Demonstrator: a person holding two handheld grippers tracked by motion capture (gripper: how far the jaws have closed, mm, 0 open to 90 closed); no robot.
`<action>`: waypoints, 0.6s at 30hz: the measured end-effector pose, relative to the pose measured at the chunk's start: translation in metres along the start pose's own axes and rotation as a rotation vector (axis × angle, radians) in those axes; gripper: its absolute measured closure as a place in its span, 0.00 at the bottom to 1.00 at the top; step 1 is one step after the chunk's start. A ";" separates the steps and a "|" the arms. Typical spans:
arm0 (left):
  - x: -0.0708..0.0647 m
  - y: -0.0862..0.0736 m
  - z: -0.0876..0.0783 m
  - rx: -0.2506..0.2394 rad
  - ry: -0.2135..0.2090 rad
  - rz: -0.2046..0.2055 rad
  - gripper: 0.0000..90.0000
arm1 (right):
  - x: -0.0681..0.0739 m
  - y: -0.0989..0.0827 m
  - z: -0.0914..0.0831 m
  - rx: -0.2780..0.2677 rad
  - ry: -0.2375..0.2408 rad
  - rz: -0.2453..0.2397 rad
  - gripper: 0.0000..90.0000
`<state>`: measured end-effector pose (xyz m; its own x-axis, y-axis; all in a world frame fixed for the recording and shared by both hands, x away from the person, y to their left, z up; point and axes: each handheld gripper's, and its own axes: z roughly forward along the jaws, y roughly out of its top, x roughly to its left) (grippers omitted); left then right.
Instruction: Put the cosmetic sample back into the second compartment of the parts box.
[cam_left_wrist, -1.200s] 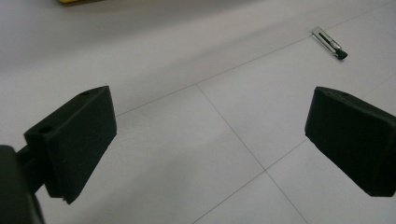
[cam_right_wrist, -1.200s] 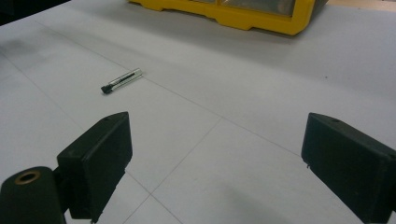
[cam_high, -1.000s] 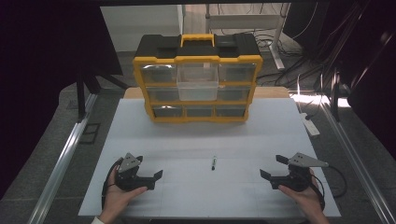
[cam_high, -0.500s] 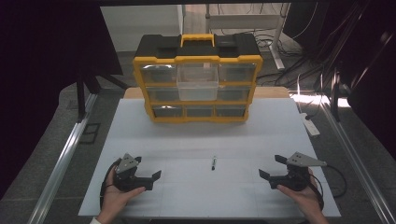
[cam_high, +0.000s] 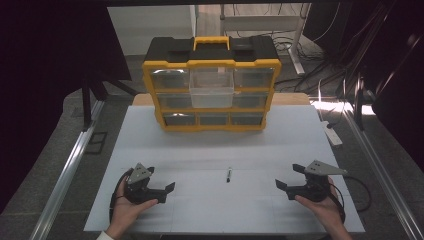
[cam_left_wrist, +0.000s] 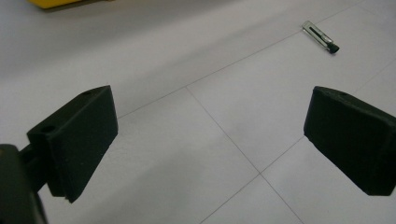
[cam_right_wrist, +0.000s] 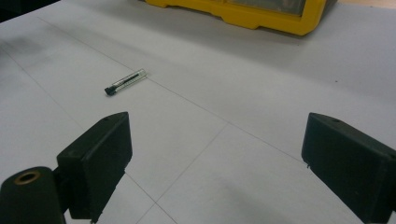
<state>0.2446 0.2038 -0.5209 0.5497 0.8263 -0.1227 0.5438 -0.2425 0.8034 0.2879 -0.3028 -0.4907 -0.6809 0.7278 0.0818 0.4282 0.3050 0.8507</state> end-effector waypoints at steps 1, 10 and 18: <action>0.000 0.000 0.000 0.001 0.000 0.000 0.04 | 0.000 0.001 0.001 0.001 0.003 -0.002 0.10; 0.000 -0.001 -0.001 0.001 0.003 -0.008 0.04 | 0.004 0.018 0.006 0.010 0.027 -0.020 0.10; 0.001 -0.002 -0.003 -0.003 0.009 -0.015 0.04 | 0.016 0.037 0.010 0.033 0.068 -0.072 0.10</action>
<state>0.2421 0.2067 -0.5209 0.5362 0.8341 -0.1296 0.5501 -0.2289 0.8031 0.2994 -0.2738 -0.4630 -0.7488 0.6602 0.0576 0.3954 0.3753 0.8384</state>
